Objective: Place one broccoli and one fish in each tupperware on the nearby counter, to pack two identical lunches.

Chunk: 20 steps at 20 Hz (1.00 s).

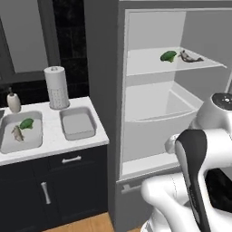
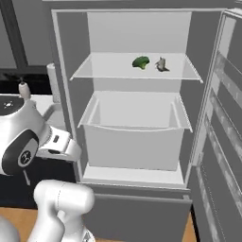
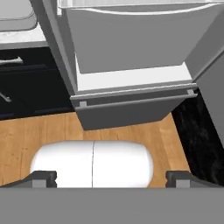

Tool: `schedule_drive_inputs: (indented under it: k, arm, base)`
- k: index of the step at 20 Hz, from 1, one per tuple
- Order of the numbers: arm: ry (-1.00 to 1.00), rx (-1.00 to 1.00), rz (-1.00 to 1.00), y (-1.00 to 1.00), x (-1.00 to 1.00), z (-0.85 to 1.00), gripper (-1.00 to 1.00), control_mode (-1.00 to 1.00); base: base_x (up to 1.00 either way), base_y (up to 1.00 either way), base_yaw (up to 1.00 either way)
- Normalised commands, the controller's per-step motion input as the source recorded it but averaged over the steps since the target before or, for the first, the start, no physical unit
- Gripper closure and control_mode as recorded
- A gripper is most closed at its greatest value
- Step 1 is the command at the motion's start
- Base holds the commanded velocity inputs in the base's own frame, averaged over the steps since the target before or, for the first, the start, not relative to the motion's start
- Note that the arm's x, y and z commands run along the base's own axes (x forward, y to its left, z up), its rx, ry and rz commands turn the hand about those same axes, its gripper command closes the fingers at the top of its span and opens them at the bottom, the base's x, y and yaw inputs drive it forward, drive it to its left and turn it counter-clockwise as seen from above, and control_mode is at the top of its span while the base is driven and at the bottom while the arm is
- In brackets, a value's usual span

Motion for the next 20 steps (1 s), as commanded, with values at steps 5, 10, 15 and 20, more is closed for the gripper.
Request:
schedule_drive_inputs:
  k: [5,10,15,20]
  arm:
    - [0.0,0.0,0.0,0.0,0.0,0.0,-1.0,1.0]
    - [0.0,0.0,0.0,0.0,0.0,0.0,-1.0,1.0]
    - [0.0,0.0,0.0,0.0,0.0,0.0,-1.0,1.0]
    - [0.0,0.0,0.0,0.0,0.0,0.0,-1.0,1.0]
  base:
    - [0.56,-0.51,-0.31]
    - [0.54,-0.32,-0.08]
    - [0.63,-0.34,0.06]
    - [0.25,-0.15,0.01]
